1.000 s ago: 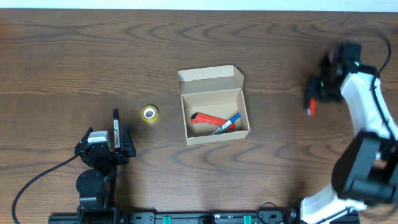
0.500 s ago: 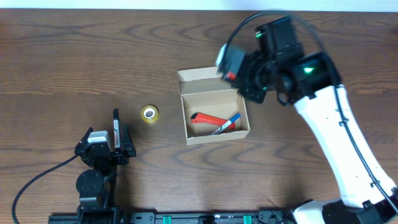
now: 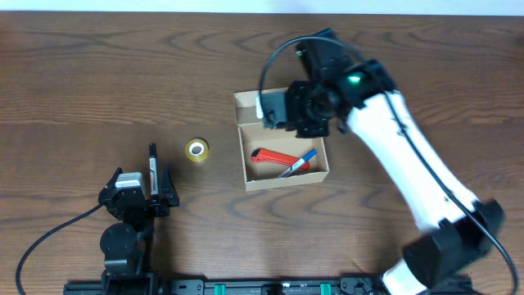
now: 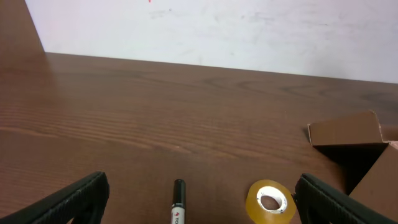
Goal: Pack container
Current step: 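Carry the stapler left and lower it into the box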
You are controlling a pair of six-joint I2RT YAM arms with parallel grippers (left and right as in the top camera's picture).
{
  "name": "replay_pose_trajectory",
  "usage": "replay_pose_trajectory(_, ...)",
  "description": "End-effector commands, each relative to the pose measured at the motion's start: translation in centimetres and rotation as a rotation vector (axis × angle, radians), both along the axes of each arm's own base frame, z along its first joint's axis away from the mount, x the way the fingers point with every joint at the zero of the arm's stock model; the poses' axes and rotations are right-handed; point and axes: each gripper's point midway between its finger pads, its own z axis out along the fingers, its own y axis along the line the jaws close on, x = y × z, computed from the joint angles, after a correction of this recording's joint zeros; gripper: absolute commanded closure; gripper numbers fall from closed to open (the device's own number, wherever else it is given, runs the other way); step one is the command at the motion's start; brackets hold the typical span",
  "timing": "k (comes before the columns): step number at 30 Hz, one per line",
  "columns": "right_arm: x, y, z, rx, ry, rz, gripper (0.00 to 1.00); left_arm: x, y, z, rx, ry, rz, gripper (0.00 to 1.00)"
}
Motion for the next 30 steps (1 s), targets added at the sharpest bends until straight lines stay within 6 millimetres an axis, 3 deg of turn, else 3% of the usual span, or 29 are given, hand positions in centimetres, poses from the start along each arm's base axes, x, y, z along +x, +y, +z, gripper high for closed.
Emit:
replay_pose_trajectory(1,-0.8,1.9,-2.9,-0.031,0.053,0.105,0.99,-0.2,-0.2,-1.9,-0.008,0.063,-0.006,0.05)
replay_pose_trajectory(5,-1.2,2.6,-6.5,-0.081,0.137,0.124,0.99,-0.2,-0.2,-1.9,-0.008,0.063,-0.006,0.04)
replay_pose_trajectory(9,-1.4,2.5,-8.8,-0.112,0.192,0.126,0.99,-0.2,-0.2,-1.9,-0.008,0.063,-0.006,0.05)
replay_pose_trajectory(25,-0.1,-1.3,-14.7,-0.177,0.351,0.034,0.99,-0.2,-0.2,-1.9,-0.008,0.063,-0.006,0.05)
replay_pose_trajectory(30,0.0,-1.3,-15.0,-0.178,0.354,0.032,0.79,-0.2,-0.2,-1.9,-0.008,0.063,-0.006,0.04)
